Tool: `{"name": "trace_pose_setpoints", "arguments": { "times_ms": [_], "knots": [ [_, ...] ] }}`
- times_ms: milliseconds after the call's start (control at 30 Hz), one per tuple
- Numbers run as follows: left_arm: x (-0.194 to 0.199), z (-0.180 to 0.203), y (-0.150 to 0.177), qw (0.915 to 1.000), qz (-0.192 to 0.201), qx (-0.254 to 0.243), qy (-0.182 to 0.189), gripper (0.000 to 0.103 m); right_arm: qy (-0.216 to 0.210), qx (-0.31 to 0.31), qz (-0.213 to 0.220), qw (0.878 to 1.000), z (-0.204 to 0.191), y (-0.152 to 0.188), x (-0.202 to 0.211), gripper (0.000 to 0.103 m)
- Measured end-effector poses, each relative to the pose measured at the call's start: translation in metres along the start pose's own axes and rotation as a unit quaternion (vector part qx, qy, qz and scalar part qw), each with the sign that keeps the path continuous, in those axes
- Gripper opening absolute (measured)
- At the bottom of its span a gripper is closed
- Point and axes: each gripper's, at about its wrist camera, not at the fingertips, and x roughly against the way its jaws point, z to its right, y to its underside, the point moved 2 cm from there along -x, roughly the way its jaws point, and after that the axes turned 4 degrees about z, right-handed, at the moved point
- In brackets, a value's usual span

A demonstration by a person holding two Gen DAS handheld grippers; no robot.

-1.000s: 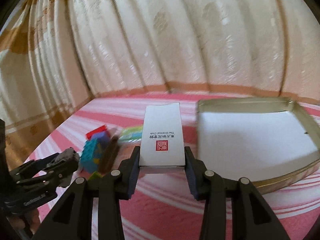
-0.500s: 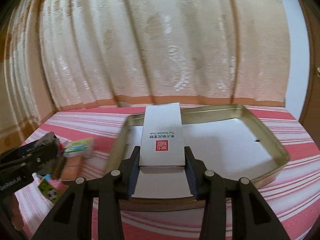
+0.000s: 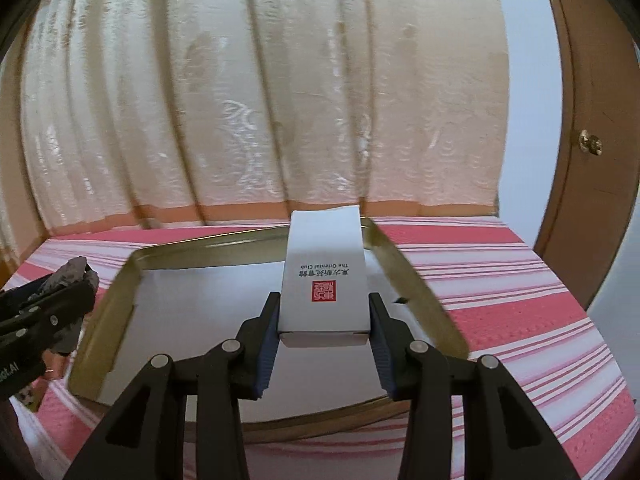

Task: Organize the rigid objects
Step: 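Carry pouch and box into the gold tin and open both tools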

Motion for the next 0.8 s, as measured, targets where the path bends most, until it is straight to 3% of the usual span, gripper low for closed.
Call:
{"name": "trace_pose_setpoints", "arguments": {
  "times_ms": [300,800],
  "knots": [
    [-0.034,0.036,-0.001,0.9999,-0.01,-0.01,-0.008,0.061,0.022,-0.014,-0.029,0.999,0.014,0.002,-0.021,0.044],
    [-0.059,0.051,0.009,0.9991,-0.024,-0.033,-0.011,0.061,0.048,-0.022,-0.05,0.997,0.022,0.006,-0.033,0.045]
  ]
}}
